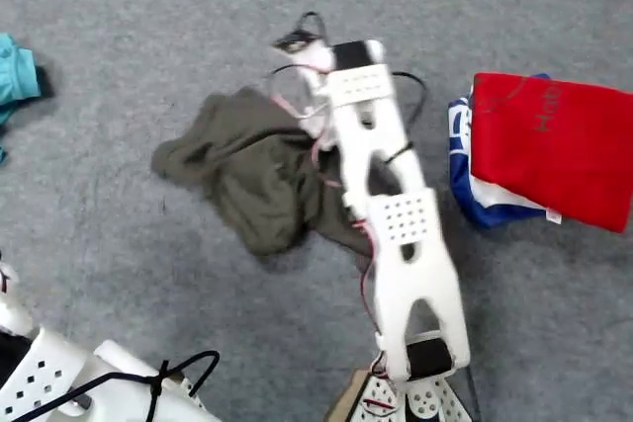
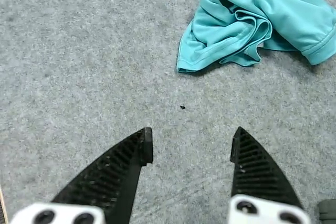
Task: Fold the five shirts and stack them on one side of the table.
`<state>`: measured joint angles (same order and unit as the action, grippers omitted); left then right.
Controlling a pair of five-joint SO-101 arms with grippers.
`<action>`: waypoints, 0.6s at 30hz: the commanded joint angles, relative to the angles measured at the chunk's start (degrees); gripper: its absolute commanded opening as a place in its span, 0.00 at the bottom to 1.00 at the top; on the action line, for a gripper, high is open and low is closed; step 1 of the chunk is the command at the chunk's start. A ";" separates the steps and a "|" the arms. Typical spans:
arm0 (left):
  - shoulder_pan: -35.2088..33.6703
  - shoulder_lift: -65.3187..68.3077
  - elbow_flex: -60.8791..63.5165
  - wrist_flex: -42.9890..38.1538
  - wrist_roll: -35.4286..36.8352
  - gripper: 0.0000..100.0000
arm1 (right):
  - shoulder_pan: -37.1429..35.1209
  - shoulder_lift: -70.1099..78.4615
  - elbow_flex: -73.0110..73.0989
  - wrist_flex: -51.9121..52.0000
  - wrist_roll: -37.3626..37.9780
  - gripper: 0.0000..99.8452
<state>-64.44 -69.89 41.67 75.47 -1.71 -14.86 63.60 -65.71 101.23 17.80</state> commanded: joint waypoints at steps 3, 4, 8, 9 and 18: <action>0.09 0.22 -0.18 0.00 -0.26 0.25 | 8.75 -2.42 4.79 1.23 5.71 0.02; 0.18 0.22 -0.18 0.00 -0.26 0.25 | 9.54 -2.51 5.58 1.23 5.80 0.05; 1.76 0.22 -0.09 0.00 -0.26 0.25 | 10.33 -4.18 5.58 1.23 7.30 0.22; 2.64 0.13 0.26 0.00 -0.26 0.25 | 9.98 -5.58 5.85 1.23 8.88 0.25; 5.36 -0.31 4.22 -0.09 -0.26 0.25 | 2.77 -23.34 6.99 1.23 11.43 0.13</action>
<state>-59.78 -69.89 45.54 75.47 -1.71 -8.70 49.54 -58.68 101.23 28.62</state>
